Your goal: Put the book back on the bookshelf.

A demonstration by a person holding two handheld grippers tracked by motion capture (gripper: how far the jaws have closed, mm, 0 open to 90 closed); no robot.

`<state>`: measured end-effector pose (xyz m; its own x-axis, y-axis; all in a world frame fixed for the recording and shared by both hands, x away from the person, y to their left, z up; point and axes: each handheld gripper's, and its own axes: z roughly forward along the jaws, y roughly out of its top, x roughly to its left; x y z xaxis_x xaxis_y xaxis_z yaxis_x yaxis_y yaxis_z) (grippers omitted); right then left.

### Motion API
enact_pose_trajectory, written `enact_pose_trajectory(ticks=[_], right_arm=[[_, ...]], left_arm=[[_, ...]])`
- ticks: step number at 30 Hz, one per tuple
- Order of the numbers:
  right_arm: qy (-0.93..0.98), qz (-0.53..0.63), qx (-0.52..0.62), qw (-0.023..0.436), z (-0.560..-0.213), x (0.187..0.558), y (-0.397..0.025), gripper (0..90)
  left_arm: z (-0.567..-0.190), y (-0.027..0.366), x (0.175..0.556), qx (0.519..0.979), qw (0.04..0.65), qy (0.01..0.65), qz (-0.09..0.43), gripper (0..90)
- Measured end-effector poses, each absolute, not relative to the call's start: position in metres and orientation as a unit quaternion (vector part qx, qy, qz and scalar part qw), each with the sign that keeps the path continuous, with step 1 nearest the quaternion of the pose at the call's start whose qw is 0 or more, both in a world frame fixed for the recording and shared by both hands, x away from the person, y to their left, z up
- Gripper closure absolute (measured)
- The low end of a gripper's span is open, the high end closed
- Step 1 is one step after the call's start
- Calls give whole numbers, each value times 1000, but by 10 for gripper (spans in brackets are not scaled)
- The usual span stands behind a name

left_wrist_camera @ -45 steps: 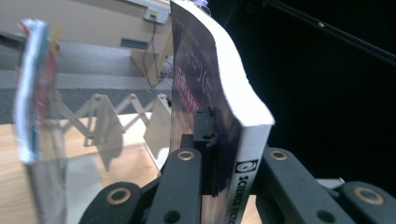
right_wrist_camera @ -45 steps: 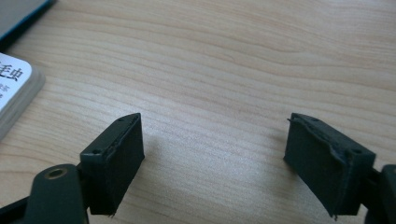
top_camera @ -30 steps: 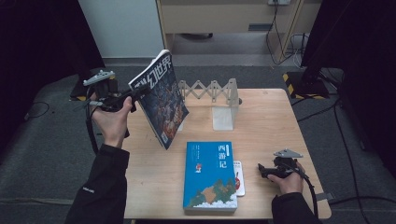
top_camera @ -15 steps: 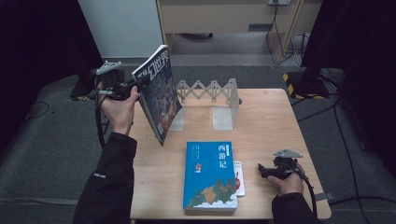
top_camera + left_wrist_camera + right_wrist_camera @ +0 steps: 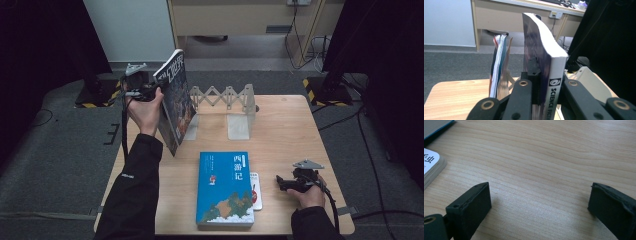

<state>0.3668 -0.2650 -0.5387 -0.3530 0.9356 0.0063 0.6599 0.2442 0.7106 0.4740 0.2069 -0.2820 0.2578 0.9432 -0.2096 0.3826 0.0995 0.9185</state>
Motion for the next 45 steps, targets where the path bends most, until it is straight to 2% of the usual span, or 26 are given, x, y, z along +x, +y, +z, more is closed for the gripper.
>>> enact_pose_trajectory(ticks=[12,23,35,45], right_arm=[[759,319,525,217,-539,367,-265,45],[758,319,525,218,-539,367,-265,45],[758,319,526,217,-539,367,-265,45],[758,319,527,217,-539,367,-265,46]], left_arm=[[-304,197,484,615,473,554,302,817],[-304,189,482,629,442,550,326,817],[-316,170,484,614,456,545,345,817],[-329,175,486,617,453,557,324,816]])
